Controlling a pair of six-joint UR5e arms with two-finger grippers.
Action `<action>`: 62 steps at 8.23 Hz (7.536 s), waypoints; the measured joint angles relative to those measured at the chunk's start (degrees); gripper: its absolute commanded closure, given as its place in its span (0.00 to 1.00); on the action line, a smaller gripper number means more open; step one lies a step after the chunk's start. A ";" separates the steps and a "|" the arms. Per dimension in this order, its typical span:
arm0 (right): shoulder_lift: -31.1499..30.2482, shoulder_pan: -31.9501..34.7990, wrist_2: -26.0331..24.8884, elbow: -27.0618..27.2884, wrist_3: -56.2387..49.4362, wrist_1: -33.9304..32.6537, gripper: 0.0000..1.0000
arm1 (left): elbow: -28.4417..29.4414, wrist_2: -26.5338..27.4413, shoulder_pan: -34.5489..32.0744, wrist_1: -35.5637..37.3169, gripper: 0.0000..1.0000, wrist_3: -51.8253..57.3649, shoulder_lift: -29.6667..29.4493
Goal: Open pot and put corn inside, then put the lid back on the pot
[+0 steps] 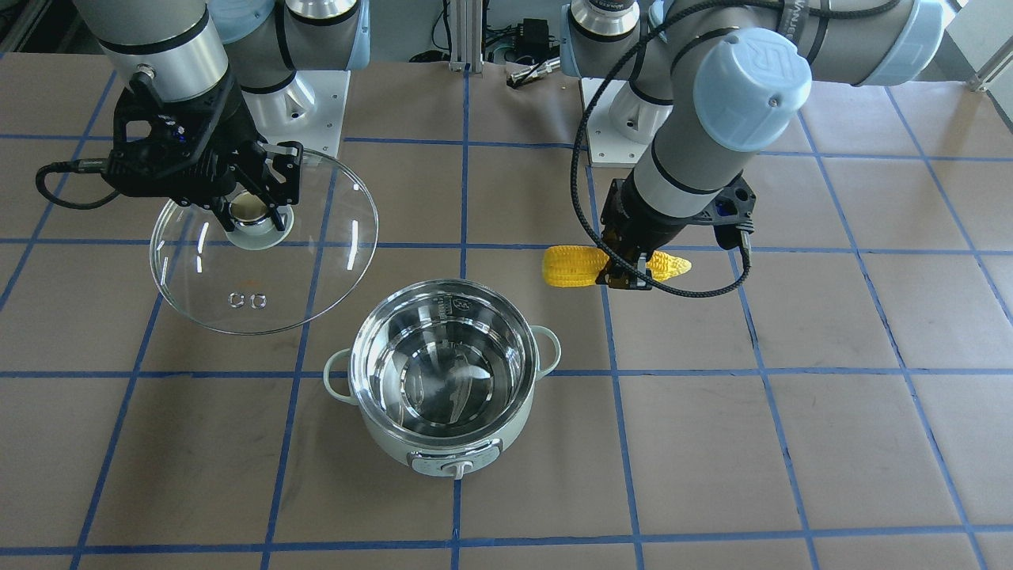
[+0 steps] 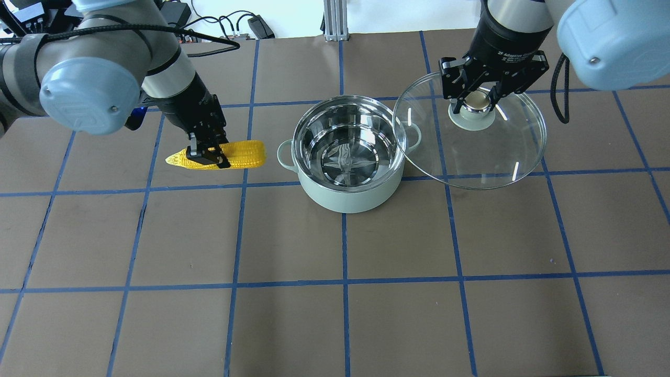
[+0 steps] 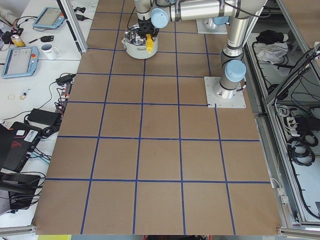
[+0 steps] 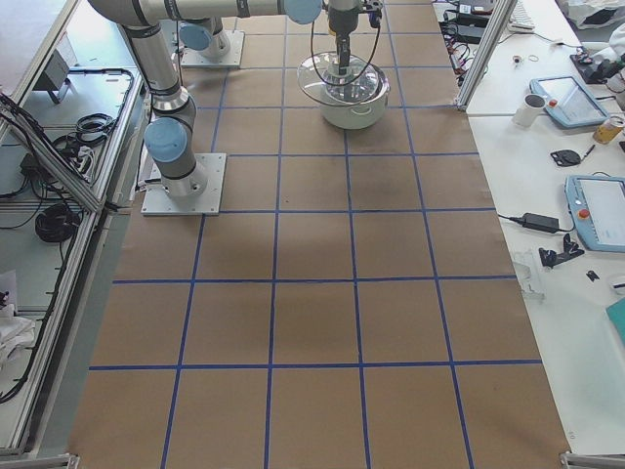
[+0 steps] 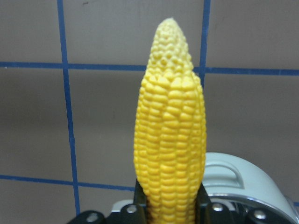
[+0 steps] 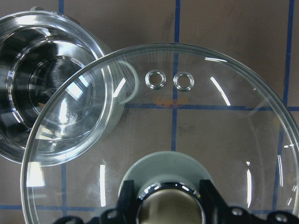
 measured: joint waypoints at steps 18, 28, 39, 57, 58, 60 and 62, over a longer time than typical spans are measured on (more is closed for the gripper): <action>0.00 0.11 0.05 0.00 -0.34 -0.98 0.83 | 17.45 -1.21 -14.50 8.30 1.00 -16.10 -23.22; 0.03 0.12 0.14 0.00 -0.30 -0.97 0.83 | 17.31 2.01 -15.51 7.97 0.00 -15.40 -22.59; 0.63 0.91 0.15 -0.23 -0.61 -3.95 0.83 | 8.38 2.18 -7.10 6.58 0.00 12.38 -5.60; 22.38 15.76 0.88 -6.37 17.36 -18.05 0.84 | 5.86 6.63 6.98 -1.03 0.00 89.53 7.27; 22.40 15.76 0.88 -6.29 17.42 -18.06 0.84 | 5.83 6.68 6.85 -0.96 0.00 91.30 7.34; 22.42 15.76 0.84 -6.01 17.35 -18.07 0.84 | 5.79 6.80 6.63 -1.10 0.00 92.56 7.38; 22.53 15.76 0.86 -5.92 17.31 -18.07 0.84 | 5.73 7.13 6.52 -1.37 0.00 92.75 7.39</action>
